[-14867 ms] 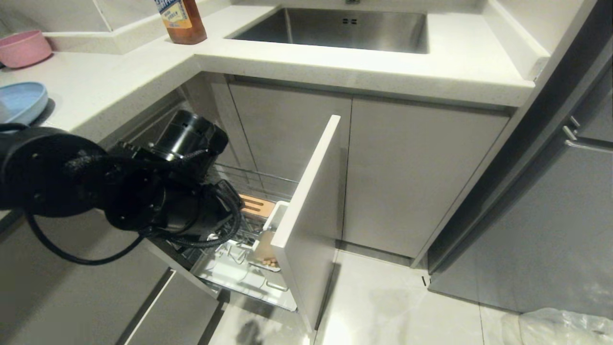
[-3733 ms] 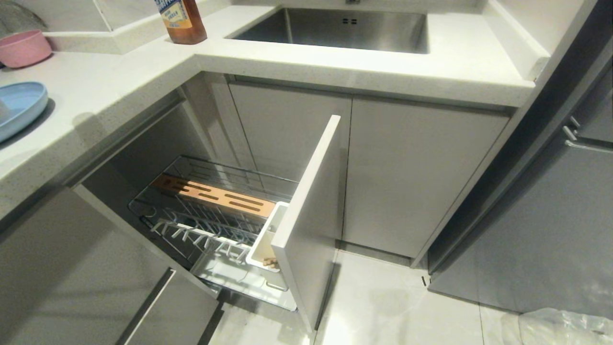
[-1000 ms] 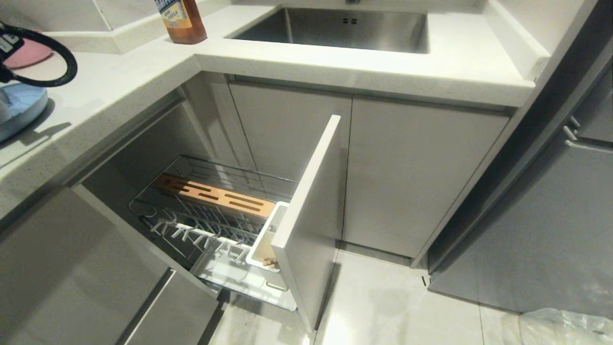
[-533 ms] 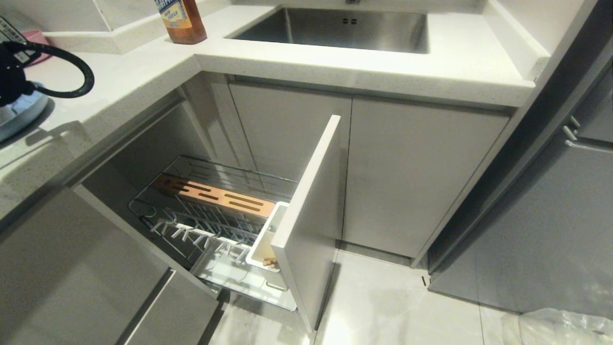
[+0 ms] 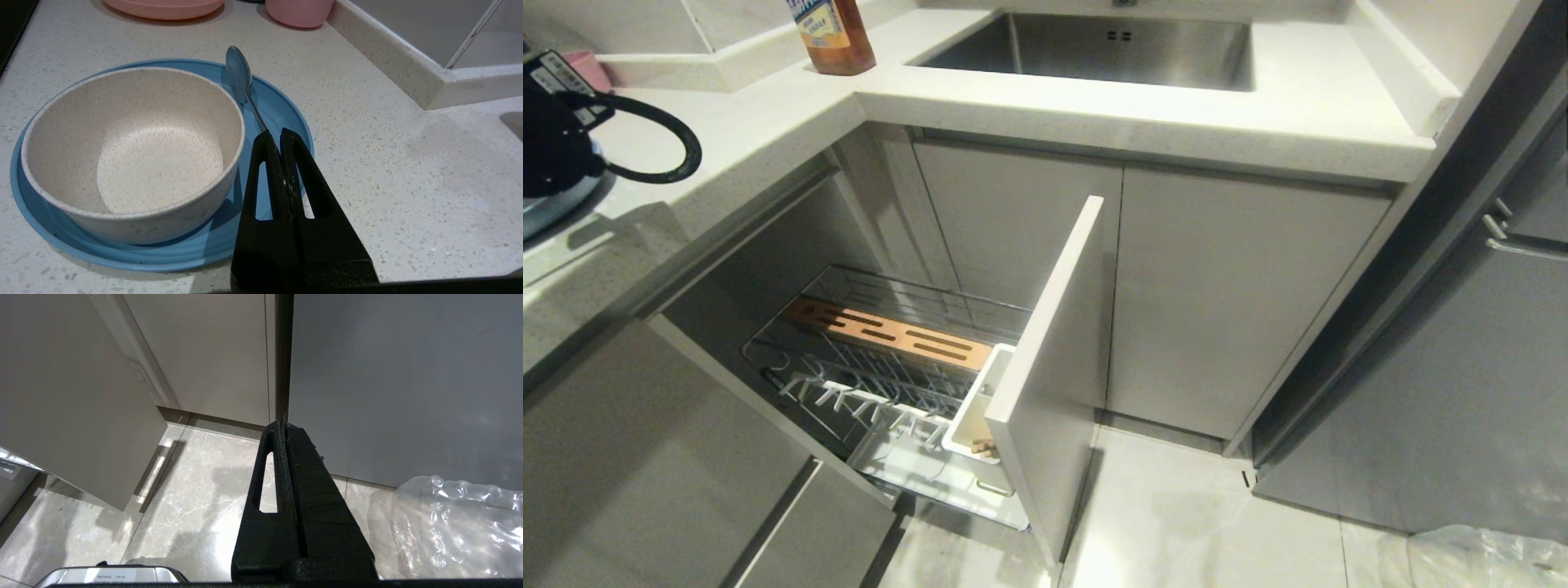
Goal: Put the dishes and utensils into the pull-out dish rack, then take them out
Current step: Take the spoon out of the cupboard
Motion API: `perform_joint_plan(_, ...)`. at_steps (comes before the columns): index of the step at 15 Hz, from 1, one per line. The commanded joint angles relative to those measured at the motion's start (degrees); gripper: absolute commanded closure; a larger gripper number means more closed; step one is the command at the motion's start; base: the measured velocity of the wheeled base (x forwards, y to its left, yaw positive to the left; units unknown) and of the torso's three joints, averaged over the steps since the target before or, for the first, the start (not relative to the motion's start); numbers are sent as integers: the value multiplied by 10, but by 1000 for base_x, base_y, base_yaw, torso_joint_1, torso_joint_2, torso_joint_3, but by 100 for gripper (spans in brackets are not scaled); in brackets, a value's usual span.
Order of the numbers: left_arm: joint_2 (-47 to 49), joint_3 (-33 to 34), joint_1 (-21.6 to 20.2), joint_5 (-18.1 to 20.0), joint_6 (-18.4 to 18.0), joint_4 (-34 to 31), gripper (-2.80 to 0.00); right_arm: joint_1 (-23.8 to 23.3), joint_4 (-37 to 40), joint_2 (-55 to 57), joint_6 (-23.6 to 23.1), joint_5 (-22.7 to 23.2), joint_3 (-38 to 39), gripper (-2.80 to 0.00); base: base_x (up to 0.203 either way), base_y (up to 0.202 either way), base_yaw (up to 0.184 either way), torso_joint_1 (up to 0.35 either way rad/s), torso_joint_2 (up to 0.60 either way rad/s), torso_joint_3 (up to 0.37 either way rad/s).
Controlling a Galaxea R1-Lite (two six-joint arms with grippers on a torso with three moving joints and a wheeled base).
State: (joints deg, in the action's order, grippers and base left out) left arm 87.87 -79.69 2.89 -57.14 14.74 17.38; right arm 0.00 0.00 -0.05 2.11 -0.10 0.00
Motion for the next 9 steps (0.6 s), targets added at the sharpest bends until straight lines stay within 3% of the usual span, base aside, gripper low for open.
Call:
perform_joint_plan(1,11,1,0,-3,1,1,0,0,0,0,0,0,0,0,0,0,0,0,0,0)
perform_joint_plan(9,26,7,0,-3,1,3,0,0,0,0,0,0,0,0,0,0,0,0,0,0)
